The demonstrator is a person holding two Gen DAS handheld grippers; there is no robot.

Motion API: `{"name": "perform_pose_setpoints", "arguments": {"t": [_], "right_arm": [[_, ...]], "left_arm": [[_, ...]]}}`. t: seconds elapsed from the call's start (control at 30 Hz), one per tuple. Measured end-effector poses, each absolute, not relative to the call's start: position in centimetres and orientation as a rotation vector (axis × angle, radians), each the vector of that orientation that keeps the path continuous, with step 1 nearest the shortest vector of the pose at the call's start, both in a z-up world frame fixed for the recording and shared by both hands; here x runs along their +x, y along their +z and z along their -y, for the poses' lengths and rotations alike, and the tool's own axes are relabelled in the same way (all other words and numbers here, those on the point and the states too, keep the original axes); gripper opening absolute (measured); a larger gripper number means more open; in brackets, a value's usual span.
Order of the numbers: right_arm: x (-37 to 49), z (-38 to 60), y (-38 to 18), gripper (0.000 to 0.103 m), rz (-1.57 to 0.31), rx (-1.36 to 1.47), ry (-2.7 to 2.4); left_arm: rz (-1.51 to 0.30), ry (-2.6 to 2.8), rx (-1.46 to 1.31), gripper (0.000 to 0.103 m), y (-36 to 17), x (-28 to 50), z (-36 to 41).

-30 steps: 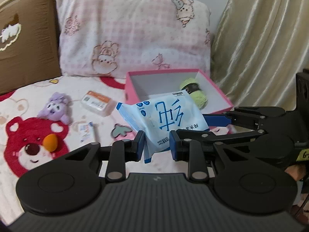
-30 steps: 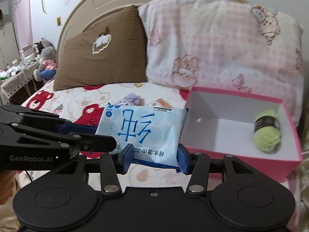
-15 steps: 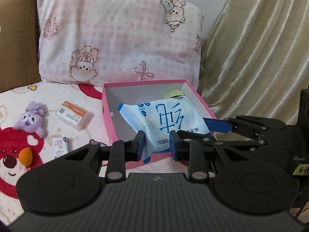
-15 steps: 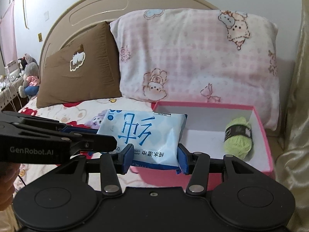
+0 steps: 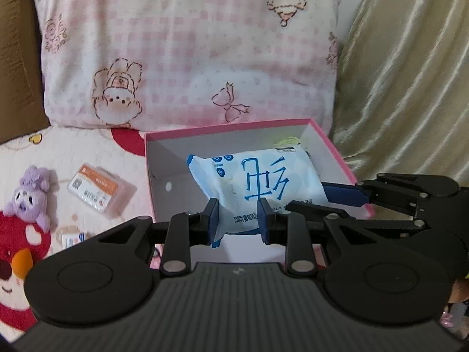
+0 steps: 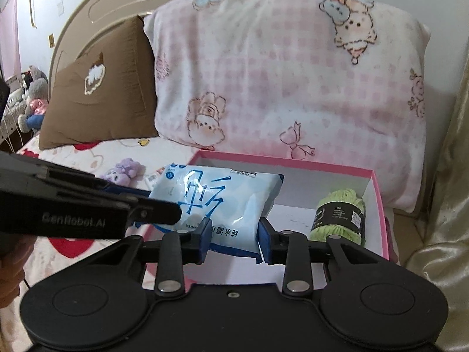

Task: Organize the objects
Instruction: 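Carry the wet-wipe pack over the pink box and lower it inside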

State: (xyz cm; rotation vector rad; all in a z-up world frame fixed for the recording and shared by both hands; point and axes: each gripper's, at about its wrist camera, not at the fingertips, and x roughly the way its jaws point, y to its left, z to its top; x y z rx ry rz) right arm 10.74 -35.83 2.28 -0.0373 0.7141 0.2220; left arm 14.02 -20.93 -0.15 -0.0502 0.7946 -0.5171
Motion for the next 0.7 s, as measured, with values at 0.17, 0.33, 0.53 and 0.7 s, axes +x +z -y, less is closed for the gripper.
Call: {"name": "perform_pose_setpoints", "arguments": {"t": [0.17, 0.33, 0.53, 0.7], "right_arm": [[13.5, 36.7, 0.2, 0.036, -0.760, -0.108, 0.248], [16.4, 37.4, -2.1, 0.036, -0.828, -0.153, 0.255], [19.5, 38.8, -4.3, 0.033, -0.910, -0.130, 0.242], [21.1, 39.4, -5.2, 0.028, -0.959, -0.097, 0.195]], "left_arm": [[-0.861, -0.485, -0.076, 0.025, -2.2, 17.1, 22.2], [-0.896, -0.454, -0.073, 0.025, -4.4, 19.4, 23.8], [-0.965, -0.436, -0.116, 0.025, -6.3, 21.8, 25.0], [-0.990, -0.430, -0.158, 0.024, -7.5, 22.9, 25.8]]}}
